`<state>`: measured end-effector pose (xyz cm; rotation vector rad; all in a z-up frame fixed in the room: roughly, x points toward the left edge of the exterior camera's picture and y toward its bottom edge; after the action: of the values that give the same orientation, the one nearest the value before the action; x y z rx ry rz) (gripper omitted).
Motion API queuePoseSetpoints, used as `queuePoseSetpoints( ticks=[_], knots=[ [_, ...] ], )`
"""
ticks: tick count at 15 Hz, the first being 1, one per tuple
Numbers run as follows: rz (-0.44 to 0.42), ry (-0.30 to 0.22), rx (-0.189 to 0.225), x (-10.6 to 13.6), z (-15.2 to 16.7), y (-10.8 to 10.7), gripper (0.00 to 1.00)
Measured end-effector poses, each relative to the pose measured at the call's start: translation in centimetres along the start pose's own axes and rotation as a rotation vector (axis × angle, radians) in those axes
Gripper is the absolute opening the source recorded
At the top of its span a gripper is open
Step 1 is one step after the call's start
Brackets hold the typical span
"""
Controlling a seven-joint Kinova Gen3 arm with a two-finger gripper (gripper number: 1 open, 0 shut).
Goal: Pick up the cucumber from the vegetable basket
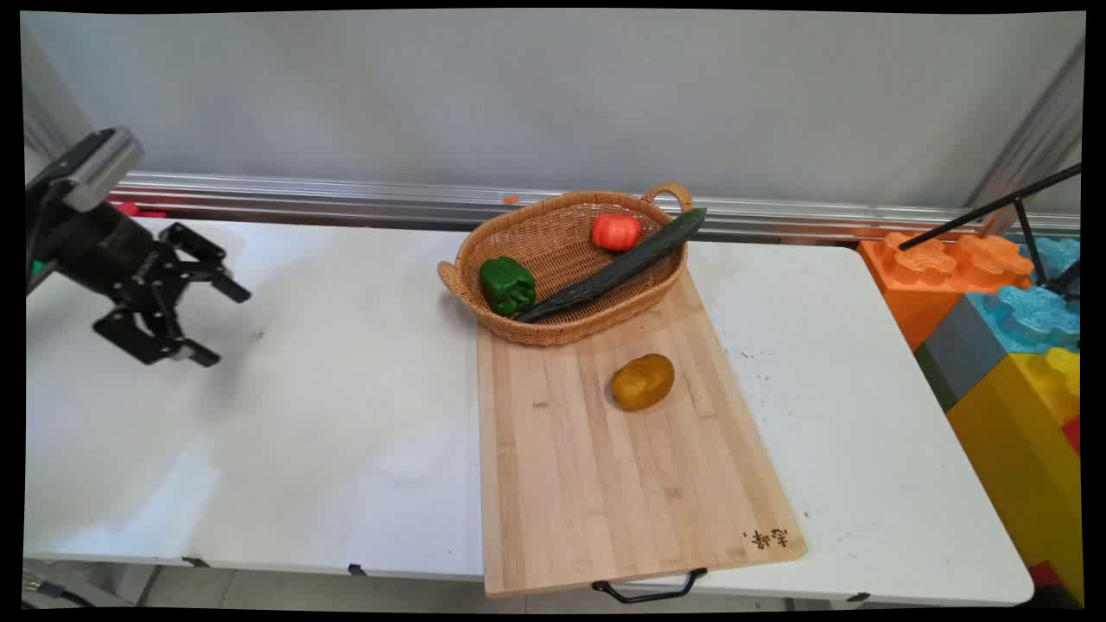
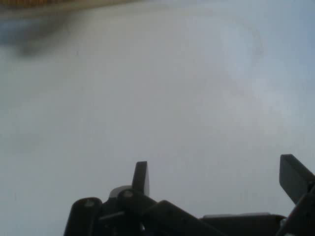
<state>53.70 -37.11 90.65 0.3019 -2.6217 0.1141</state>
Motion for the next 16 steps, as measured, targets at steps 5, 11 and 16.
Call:
queuePoseSetpoints(
  ticks=[5,11,16],
  knots=[
    [0.011,0.08,0.067,5.6,1.5,-0.3,1.0],
    [-0.019,0.131,0.195,14.1,4.5,-3.7,1.0],
    [-0.119,0.138,0.232,18.8,8.3,-7.5,1.0]
  ],
)
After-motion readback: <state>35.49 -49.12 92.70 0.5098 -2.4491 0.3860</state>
